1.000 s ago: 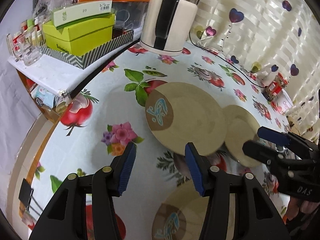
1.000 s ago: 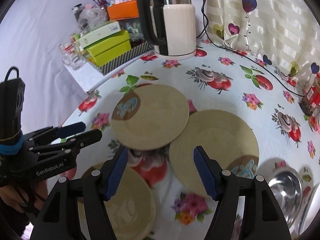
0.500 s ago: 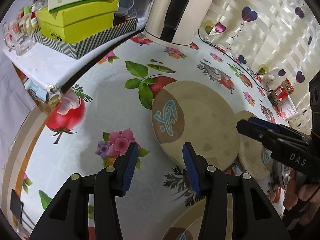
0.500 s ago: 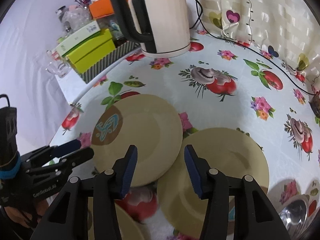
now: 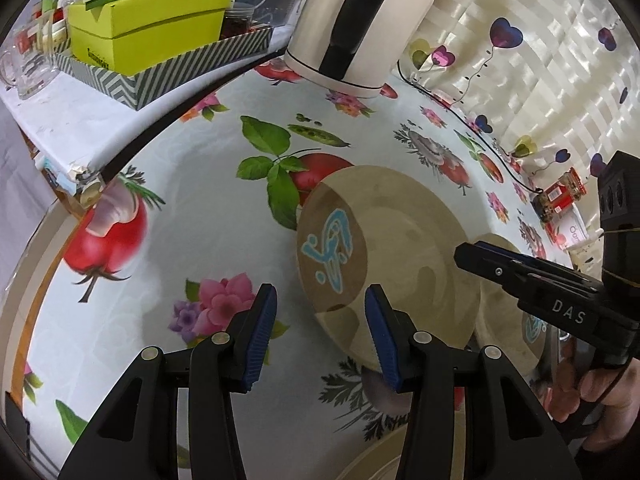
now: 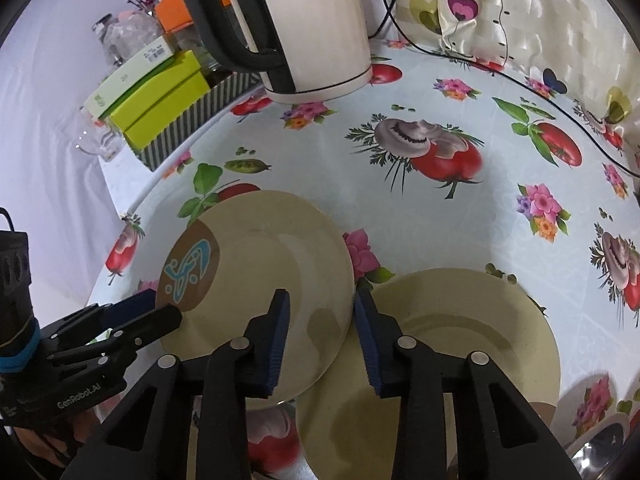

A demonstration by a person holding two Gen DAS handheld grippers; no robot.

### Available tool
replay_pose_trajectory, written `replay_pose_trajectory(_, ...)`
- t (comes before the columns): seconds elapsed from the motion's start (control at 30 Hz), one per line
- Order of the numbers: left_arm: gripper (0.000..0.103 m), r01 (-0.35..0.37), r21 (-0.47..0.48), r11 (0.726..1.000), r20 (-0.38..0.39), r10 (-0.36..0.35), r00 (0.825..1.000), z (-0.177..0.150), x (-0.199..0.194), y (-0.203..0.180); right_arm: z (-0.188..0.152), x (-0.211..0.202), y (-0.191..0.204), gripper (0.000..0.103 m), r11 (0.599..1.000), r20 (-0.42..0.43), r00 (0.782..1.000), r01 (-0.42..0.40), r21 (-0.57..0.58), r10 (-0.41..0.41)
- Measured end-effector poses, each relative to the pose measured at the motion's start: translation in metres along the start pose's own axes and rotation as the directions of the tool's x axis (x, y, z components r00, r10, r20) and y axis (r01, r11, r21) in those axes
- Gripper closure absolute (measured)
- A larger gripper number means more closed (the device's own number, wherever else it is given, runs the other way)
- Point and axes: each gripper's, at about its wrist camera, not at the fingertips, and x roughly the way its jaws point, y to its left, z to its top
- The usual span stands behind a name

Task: Organize plates and bowls
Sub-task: 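Close the left gripper on the rim of the beige plate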

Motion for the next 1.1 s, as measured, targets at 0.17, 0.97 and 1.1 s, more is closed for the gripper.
replay_pose_trajectory(0.17,0.056,0.031,-0.005,0.999,0.004,-0.031,1.000,0.002,0.004,-0.003,0.002,0.002,-0.004,0.075,1.000,0.000,1.000,-0.014,0.014,0.014)
replay_pose_trajectory(0.97,0.079,0.050,-0.050,0.998,0.046,-0.048,0.998,-0.001,-0.005,0.010,0.012,0.011,-0.004,0.077,0.999,-0.007,0.999,-0.036,0.010,0.037)
replay_pose_trajectory(1.1,0.079,0.064,-0.067,0.996,0.057,-0.060,0.997,-0.001,-0.006,0.016,0.013,0.013,-0.001,0.077,0.999,-0.009,0.999,-0.039,0.004,0.039)
